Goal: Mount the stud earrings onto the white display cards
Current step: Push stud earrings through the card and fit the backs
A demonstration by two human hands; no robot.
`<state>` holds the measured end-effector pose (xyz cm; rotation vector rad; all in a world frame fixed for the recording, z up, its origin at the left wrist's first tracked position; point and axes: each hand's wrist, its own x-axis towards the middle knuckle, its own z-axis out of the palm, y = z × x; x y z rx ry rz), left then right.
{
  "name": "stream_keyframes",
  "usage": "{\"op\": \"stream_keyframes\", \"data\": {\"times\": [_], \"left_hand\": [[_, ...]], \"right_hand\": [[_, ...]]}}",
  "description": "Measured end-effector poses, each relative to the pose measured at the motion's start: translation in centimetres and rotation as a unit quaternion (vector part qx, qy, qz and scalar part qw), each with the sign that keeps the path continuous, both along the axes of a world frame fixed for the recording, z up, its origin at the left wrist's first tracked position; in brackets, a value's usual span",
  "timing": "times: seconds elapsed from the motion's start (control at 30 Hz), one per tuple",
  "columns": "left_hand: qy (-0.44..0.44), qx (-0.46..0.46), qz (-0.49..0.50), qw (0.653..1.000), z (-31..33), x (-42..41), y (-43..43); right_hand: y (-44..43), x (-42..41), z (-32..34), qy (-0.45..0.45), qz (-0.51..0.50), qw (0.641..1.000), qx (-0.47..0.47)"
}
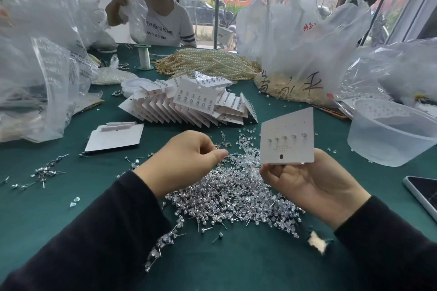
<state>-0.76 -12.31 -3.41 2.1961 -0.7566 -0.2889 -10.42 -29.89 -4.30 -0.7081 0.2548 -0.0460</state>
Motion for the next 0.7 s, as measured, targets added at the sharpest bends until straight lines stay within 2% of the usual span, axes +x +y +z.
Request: {"op": "stream_keyframes", "data": {"times": [0.13, 0.27, 0.33, 0.43, 0.53, 0.7], "left_hand": [[0.012, 0.007, -0.057, 0.998, -0.2, -0.3, -0.2], [0.033, -0.028, -0.058, 0.997, -0.6, -0.6, -0.7], [-0.01, -0.012, -0.036, 0.999, -1.0, -0.3, -0.8], [-0.123, 0.07, -0.026, 0.99, -1.5, 0.1, -0.6], [-0.14, 0.085, -0.044, 0.986, -1.9, -0.1, -0.8], [-0.147, 0.047, -0.016, 0.988, -1.7, 0.3, -0.6]], "right_hand": [[-0.1, 0.1, -0.2, -0.012, 0.01, 1.0, -0.001], [-0.2, 0.0, 0.0, -0.011, 0.01, 1.0, -0.001], [-0.2, 0.0, 0.0, -0.012, 0.005, 1.0, 0.007], [0.0, 0.0, 0.1, -0.011, 0.004, 1.0, 0.003], [0.1, 0.0, 0.3, 0.001, -0.001, 1.0, -0.002], [0.0, 0.0, 0.1, -0.005, 0.003, 1.0, 0.004]]}}
